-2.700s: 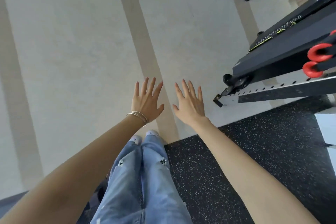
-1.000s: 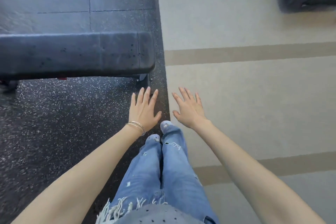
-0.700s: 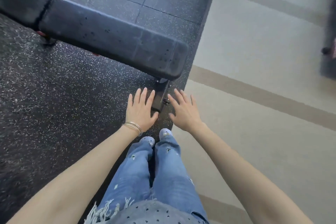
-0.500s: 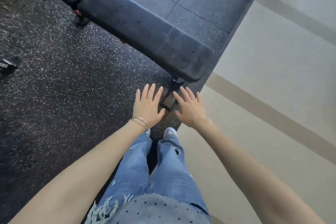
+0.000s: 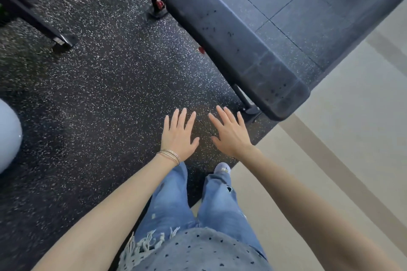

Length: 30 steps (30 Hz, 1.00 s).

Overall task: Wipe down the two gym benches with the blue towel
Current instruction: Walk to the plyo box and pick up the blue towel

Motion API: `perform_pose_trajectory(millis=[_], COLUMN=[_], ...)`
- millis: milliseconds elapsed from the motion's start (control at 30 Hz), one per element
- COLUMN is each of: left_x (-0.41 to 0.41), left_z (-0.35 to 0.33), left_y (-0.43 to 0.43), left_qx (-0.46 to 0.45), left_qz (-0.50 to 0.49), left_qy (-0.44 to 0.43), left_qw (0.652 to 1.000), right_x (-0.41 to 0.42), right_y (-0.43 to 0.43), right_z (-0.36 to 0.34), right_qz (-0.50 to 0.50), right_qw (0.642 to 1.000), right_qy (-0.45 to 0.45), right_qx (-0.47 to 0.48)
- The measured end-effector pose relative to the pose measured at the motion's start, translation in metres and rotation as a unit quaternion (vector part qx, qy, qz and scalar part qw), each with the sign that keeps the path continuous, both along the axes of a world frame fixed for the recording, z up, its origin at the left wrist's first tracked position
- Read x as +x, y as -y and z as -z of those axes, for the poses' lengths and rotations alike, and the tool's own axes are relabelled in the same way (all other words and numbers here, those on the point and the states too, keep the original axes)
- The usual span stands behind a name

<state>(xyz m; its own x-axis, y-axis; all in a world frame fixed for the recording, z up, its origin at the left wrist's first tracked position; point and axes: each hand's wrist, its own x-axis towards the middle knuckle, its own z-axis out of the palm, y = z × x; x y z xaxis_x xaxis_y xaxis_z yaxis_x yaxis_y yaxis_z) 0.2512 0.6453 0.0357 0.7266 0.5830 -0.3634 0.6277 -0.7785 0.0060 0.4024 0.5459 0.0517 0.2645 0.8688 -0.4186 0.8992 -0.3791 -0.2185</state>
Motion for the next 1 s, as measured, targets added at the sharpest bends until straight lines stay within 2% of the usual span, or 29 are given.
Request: perform_pose_trajectory(millis=[467,600,833,1000], left_x=[-0.084,-0.096,-0.098,-0.074], left_z=[-0.027,-0.028,-0.017,-0.024], left_y=[-0.165,-0.197,-0.242,-0.31], left_qx=[0.02,0.012,-0.022,-0.002], left_qz=[-0.054,-0.071,-0.114,-0.139], left_qy=[0.034,0.037,0.034,0.043], left_qw=[0.998,0.997,0.993,0.989], right_x=[-0.069,-0.081,-0.071,-0.045], right_y=[-0.184,-0.217,-0.28,-0.354], right_z=[-0.037,-0.038,-0.03,-0.031], right_qz=[-0.057,-0.07,-0.11,-0.137], right_qw=[0.997,0.996,0.992,0.989], right_qy=[0.05,0.054,0.056,0.06], right_qx=[0.028,0.008,-0.024,-0.018])
